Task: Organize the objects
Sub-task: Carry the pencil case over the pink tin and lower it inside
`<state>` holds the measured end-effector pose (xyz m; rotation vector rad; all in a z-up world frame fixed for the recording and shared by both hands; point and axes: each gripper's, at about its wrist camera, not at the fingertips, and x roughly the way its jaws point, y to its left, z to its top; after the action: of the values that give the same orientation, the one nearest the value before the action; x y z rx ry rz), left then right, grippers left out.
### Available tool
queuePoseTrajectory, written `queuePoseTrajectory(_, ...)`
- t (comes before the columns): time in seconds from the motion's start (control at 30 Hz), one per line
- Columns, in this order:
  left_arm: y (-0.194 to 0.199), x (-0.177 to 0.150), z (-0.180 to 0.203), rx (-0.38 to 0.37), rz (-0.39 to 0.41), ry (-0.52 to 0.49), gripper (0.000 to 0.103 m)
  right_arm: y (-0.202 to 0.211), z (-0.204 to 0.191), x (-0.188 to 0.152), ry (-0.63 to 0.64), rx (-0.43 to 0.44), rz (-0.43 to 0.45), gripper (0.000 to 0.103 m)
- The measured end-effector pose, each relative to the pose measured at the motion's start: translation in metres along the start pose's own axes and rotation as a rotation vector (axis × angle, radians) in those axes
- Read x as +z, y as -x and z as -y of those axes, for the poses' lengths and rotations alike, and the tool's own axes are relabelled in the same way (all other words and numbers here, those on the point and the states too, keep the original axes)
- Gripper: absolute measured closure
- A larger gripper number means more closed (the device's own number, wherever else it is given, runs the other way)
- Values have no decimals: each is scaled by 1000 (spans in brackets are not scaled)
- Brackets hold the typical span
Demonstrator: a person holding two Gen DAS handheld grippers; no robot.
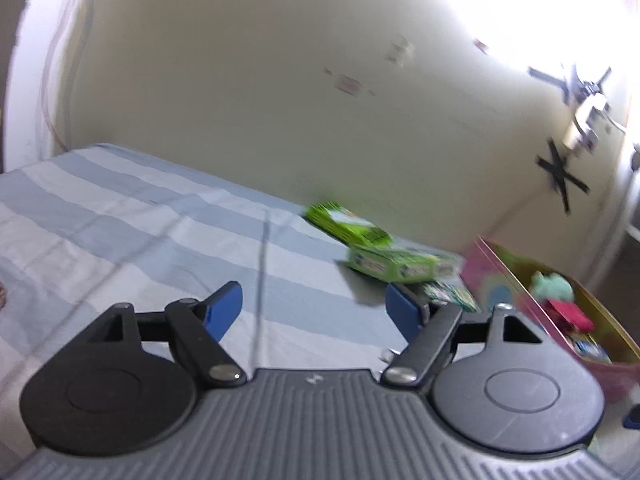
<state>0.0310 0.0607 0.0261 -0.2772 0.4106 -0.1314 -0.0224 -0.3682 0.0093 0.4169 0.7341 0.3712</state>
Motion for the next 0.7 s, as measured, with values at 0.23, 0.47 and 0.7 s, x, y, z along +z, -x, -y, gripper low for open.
queuePoseTrajectory(0.23,-33,5,1,-228,-259,20,23,-33,-29,-34,160,35,-54,47)
queuePoseTrajectory(0.47,-38,-5,12,-316,-373,20,23,-36,-36,-44,271,79,-42,32)
queuePoseTrajectory(0.7,-56,-23,51,-286,-447,-95,27,-59,-39,-50,351,94,-77,23)
